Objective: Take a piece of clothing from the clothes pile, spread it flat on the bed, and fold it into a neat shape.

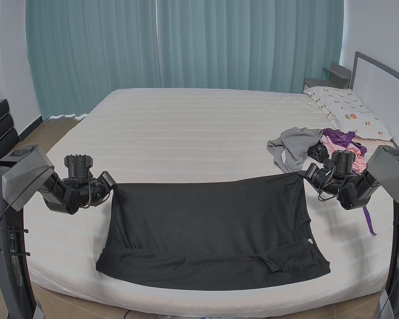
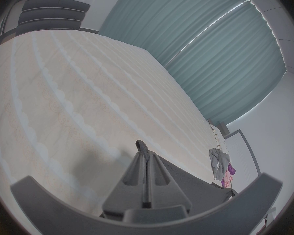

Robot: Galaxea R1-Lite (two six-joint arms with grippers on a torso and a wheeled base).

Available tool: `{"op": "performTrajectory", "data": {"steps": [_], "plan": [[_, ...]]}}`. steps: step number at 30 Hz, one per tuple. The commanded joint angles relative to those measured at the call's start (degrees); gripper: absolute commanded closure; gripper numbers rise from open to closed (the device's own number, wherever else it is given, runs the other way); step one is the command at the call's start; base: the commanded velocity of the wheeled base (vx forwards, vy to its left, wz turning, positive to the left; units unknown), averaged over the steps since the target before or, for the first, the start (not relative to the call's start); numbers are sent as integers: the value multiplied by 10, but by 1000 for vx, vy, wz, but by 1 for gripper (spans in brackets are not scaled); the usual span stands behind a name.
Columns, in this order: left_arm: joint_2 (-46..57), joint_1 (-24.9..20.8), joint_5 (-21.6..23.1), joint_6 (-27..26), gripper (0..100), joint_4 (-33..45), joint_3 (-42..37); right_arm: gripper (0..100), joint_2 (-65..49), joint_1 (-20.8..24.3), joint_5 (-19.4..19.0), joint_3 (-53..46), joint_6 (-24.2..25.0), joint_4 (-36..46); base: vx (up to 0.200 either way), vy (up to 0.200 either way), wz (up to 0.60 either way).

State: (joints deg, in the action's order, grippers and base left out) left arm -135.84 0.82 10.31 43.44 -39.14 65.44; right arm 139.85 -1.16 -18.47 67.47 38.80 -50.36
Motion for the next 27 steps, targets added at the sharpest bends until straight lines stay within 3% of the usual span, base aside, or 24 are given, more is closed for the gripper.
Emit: {"op": "performTrajectory", "data": {"steps": [1,10,16,21,27], "plan": [[2,0,0,0,100,2,0,100,-5,-1,-2,-15,-1,0,0,0,0],[14,0,-1,-4,100,-1,-23,100,-22,-3,-5,-50,-1,-7,0,0,0],[36,0,1,-4,100,0,-56,100,-52,-7,-49,-110,-6,-9,0,0,0],[57,-4,1,-8,100,0,-87,100,-68,-7,-56,-158,-5,-34,0,0,0],[87,-5,2,-13,100,-1,-139,100,-106,-18,-95,-236,-6,-62,0,0,0]]}}
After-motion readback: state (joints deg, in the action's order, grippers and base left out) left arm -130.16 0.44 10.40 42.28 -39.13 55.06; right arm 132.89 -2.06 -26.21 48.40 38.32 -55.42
